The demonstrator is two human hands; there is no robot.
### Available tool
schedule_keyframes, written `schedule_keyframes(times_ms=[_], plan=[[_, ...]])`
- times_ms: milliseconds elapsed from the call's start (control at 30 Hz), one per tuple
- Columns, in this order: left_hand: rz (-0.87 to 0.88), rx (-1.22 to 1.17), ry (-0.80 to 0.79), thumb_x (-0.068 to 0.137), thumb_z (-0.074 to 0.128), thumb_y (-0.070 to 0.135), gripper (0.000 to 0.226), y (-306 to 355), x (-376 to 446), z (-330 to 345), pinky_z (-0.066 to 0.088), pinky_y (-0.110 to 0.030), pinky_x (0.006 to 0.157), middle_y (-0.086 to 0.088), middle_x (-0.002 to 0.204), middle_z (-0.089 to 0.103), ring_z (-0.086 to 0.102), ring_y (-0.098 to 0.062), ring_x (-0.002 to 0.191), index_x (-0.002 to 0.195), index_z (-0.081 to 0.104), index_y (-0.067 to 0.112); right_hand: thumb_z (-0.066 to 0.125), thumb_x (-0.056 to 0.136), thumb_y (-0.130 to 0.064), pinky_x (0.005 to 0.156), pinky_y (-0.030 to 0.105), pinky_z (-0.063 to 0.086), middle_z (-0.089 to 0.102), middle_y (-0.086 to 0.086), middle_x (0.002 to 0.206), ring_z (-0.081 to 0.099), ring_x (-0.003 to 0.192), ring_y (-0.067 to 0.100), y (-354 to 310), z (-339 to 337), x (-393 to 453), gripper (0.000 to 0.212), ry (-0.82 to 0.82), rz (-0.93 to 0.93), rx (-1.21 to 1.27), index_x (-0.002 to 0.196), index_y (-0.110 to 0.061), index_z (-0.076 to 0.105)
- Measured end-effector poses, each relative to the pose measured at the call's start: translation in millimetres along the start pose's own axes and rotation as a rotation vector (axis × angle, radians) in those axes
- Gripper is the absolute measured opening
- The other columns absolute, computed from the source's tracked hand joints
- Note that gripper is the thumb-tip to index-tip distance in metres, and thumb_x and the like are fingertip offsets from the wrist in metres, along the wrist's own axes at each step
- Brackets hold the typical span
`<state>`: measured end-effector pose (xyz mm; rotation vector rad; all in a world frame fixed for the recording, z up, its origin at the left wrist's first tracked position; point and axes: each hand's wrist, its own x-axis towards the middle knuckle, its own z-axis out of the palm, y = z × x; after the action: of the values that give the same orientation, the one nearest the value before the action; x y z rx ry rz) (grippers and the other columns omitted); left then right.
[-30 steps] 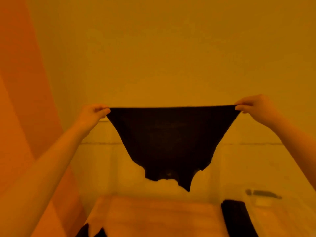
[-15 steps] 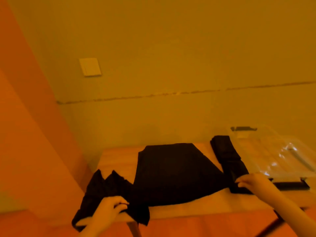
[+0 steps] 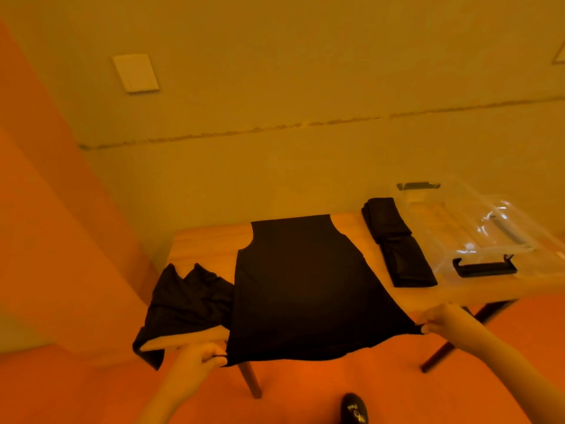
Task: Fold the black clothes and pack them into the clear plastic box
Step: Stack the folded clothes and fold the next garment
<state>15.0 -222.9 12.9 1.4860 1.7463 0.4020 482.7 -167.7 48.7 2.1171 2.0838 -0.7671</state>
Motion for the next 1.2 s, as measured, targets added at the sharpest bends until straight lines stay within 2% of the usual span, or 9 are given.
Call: schedule_keyframes(times_ms=[200, 367, 467, 600, 733, 900, 1033, 1133, 1200], plan=[[-0.02, 0.025, -0.113, 0.086, 0.064, 0.013, 0.022, -7, -18, 1, 0.04, -0.015, 0.063, 0.001, 0.06, 0.062, 0.055, -0.005, 0.063, 0.065, 0.067, 0.017, 0.064, 0.086, -0.013, 0.068, 0.018, 0.048, 0.068, -0.008, 0.082, 0.062, 0.078, 0.006, 2, 5, -11, 0.027, -0.02, -0.026, 0.027, 0.071, -0.036, 0.064], [-0.001, -0.006, -0.07, 0.087, 0.062, 0.013, 0.017, -1, -24, -5, 0.041, -0.014, 0.06, 0.003, 0.067, 0.068, 0.057, 0.003, 0.054, 0.072, 0.071, 0.013, 0.065, 0.085, -0.014, 0.073, 0.029, 0.05, 0.069, 0.001, 0.08, 0.064, 0.079, 0.019, 1, -1, -9, 0.019, 0.017, 0.012, 0.083, 0.071, -0.026, 0.069], [0.001, -0.033, -0.046, 0.087, 0.063, 0.013, 0.017, 6, -19, -13, 0.042, -0.013, 0.062, 0.004, 0.07, 0.07, 0.061, 0.002, 0.061, 0.072, 0.071, 0.016, 0.063, 0.086, -0.014, 0.072, 0.023, 0.049, 0.069, 0.0, 0.082, 0.064, 0.081, 0.015, -5, -8, -5, 0.014, 0.041, -0.01, 0.118, 0.076, -0.022, 0.07], [0.022, -0.069, -0.026, 0.088, 0.061, 0.011, 0.018, 17, -6, -31, 0.039, -0.013, 0.055, 0.011, 0.055, 0.063, 0.053, 0.002, 0.05, 0.072, 0.069, 0.017, 0.062, 0.086, -0.011, 0.071, 0.029, 0.049, 0.069, 0.006, 0.076, 0.064, 0.077, 0.022, -12, -22, 6, 0.013, 0.092, -0.04, 0.206, 0.078, -0.014, 0.072], [0.04, -0.054, -0.005, 0.088, 0.061, 0.009, 0.012, 35, 20, -48, 0.042, -0.012, 0.053, 0.01, 0.055, 0.064, 0.054, 0.003, 0.046, 0.08, 0.07, 0.011, 0.058, 0.089, -0.008, 0.056, 0.015, 0.04, 0.059, 0.0, 0.065, 0.054, 0.06, 0.011, -21, -41, 28, 0.013, 0.103, -0.021, 0.308, 0.081, -0.007, 0.069], [0.009, -0.096, 0.021, 0.087, 0.062, 0.013, 0.019, 57, 78, -71, 0.048, -0.019, 0.064, -0.005, 0.072, 0.07, 0.063, -0.009, 0.062, 0.073, 0.072, 0.022, 0.049, 0.092, -0.001, 0.068, 0.018, 0.044, 0.064, 0.0, 0.083, 0.059, 0.081, 0.011, -35, -69, 94, 0.027, 0.192, -0.055, 0.483, 0.078, -0.02, 0.062], [-0.064, -0.126, 0.114, 0.087, 0.061, 0.01, 0.016, 81, 148, -87, 0.043, -0.012, 0.057, -0.006, 0.066, 0.068, 0.064, -0.013, 0.063, 0.075, 0.07, 0.015, 0.048, 0.092, -0.003, 0.071, 0.03, 0.053, 0.067, 0.006, 0.088, 0.063, 0.086, 0.021, -40, -87, 188, 0.027, 0.202, -0.097, 0.523, 0.082, -0.023, 0.065], [-0.153, -0.189, 0.136, 0.089, 0.058, 0.007, 0.018, 96, 211, -104, 0.041, -0.008, 0.052, 0.002, 0.05, 0.061, 0.061, -0.003, 0.052, 0.075, 0.065, 0.015, 0.051, 0.091, -0.005, 0.073, 0.034, 0.052, 0.067, 0.011, 0.086, 0.064, 0.083, 0.025, -50, -104, 262, 0.023, 0.207, -0.104, 0.511, 0.083, -0.021, 0.065], [-0.19, -0.198, 0.12, 0.09, 0.056, 0.009, 0.017, 104, 259, -115, 0.043, -0.018, 0.062, 0.0, 0.056, 0.062, 0.066, -0.022, 0.069, 0.077, 0.065, 0.015, 0.052, 0.091, -0.006, 0.074, 0.036, 0.05, 0.067, 0.011, 0.086, 0.063, 0.084, 0.026, -58, -116, 311, 0.019, 0.199, -0.109, 0.503, 0.085, -0.018, 0.066]])
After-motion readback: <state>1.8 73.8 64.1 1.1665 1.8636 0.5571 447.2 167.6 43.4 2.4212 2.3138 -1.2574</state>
